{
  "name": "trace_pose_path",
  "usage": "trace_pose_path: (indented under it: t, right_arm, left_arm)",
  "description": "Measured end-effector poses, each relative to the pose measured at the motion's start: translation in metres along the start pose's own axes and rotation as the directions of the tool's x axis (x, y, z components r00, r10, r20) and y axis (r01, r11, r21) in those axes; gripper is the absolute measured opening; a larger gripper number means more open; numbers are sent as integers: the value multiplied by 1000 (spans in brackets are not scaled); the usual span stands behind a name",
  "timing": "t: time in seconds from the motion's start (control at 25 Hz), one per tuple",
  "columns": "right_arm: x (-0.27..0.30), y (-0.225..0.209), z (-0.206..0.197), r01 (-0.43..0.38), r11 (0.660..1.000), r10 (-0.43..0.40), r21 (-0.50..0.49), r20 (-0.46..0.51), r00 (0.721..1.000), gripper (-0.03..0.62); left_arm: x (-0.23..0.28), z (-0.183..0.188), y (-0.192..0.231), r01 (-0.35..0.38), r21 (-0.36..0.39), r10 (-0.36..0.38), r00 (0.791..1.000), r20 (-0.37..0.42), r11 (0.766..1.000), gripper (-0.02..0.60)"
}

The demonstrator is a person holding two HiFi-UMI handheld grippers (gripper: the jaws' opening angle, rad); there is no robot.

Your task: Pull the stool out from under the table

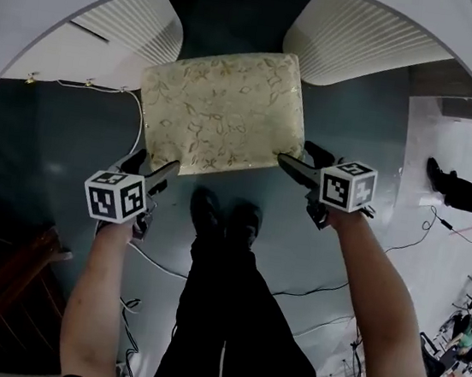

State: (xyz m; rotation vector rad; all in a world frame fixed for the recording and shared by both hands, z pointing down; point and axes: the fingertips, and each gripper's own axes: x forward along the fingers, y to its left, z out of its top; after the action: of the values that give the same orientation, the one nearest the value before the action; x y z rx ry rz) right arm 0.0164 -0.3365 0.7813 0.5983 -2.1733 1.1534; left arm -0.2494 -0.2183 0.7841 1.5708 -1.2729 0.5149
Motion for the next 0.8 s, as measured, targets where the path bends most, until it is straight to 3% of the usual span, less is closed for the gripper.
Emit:
trace_pose_path:
  t: [0.24, 0.4, 0.48, 0.6, 0.8]
  right_arm:
    - [24, -8, 15, -1, 997, 7, 82, -67, 998, 382]
    - [71, -34, 110, -52, 998, 54, 27, -82, 995, 373]
    - [79, -37, 127, -51, 998, 54, 27, -99, 994, 371]
    - [63, -29, 90, -22, 998, 28, 53, -119, 993, 370]
    - [23, -7, 10, 8, 997, 0, 74, -113, 994, 371]
  left_arm:
    - [25, 14, 7, 37, -90, -40, 999, -31, 995, 395]
    - [45, 93, 35, -55, -178, 67, 996, 62, 982, 368]
    - [48, 110, 41, -91, -210, 113, 989, 92, 973, 356]
    - [40, 84, 32, -105, -201, 125, 988, 89, 974, 337]
    - [14, 15, 5, -70, -153, 79, 996, 52, 986, 330]
